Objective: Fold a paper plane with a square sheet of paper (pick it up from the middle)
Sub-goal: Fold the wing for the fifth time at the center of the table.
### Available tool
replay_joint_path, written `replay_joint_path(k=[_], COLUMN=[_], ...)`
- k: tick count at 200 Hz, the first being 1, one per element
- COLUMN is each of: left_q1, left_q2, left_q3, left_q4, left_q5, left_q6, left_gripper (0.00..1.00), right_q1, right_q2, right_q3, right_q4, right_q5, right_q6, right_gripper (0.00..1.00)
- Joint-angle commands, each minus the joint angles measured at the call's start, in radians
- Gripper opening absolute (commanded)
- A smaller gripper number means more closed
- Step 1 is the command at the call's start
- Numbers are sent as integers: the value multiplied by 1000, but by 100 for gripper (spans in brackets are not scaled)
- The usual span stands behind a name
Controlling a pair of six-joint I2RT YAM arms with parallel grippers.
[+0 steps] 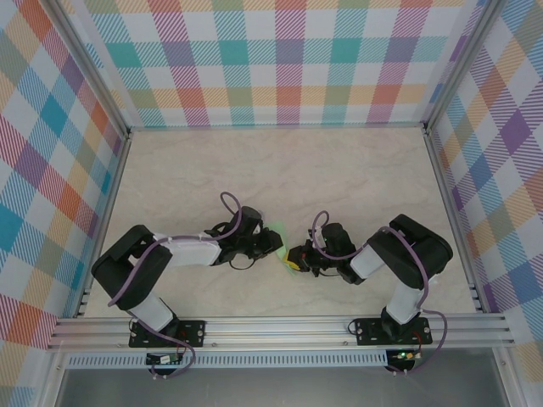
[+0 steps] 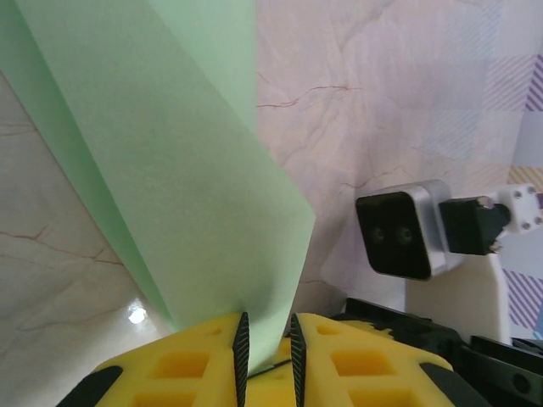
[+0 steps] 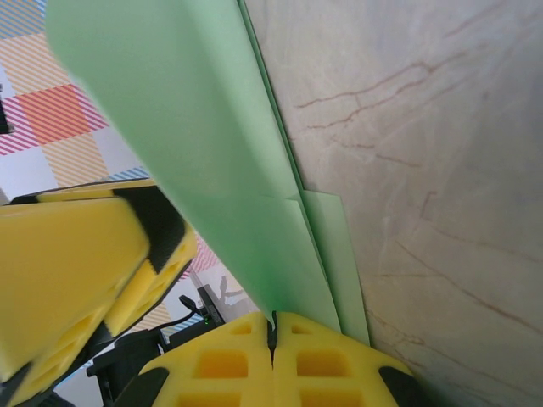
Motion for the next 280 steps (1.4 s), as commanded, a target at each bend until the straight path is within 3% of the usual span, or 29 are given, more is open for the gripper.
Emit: replay_joint_path(k=[1,127,168,220,280], left_q1=[-11,-11,-11,-11,-12], left_q2=[26,130,138,151,153], left_q3=[34,50,64,52,59], left_q4=[38,59,-22,-17,-25], left_q5=[3,12,7,21,32], left_q6=[16,37,58,59,66], left_gripper=[22,24,24,23,23], right_q1=[-3,0,0,1,6], right_q2=[52,54,5,-152,-191], right_q3=[-30,5,53,106,138], right_q4=[-140,-260,-431,-681,-765], right_q5=[40,48,44,45,2], right_q6=[25,-26,-102,-226,-307], right_gripper=[0,0,2,12,13])
